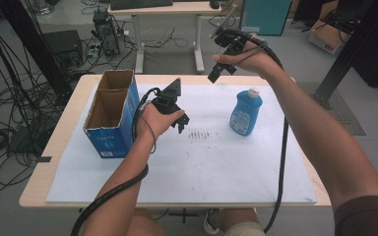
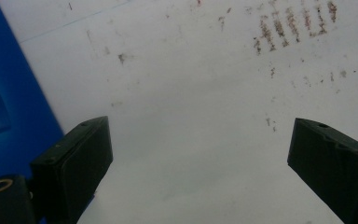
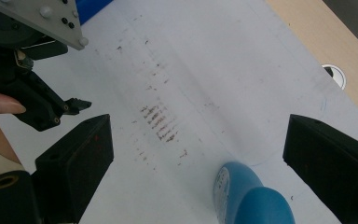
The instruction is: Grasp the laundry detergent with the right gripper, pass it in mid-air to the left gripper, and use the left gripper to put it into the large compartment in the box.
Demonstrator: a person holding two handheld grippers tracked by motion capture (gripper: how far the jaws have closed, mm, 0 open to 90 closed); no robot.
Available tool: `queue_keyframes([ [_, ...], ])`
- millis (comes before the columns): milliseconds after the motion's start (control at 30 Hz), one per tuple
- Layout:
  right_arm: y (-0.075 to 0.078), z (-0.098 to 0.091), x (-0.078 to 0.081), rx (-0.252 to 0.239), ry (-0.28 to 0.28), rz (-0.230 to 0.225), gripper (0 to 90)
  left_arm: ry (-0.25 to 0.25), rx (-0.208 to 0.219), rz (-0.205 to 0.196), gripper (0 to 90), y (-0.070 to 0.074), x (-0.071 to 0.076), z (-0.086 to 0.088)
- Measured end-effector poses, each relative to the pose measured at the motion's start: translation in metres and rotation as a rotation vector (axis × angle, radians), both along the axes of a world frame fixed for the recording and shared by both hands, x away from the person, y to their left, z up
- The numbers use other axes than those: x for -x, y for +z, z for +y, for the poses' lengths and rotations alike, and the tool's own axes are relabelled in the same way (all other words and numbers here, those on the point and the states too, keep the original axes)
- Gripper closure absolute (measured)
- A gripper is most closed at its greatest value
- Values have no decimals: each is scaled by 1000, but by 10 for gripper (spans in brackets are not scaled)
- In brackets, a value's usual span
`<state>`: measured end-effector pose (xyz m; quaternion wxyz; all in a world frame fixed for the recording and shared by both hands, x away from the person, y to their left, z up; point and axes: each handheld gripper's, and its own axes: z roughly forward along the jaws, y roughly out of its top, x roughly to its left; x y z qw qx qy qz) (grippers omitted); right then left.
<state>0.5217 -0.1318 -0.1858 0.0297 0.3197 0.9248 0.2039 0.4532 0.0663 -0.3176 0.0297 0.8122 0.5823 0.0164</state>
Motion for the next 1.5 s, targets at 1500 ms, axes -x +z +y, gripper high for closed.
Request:
queue_keyframes([
  [1500,3,-96,41,-8,-78,-75,84,-33,32,-68,69,11,13,1],
])
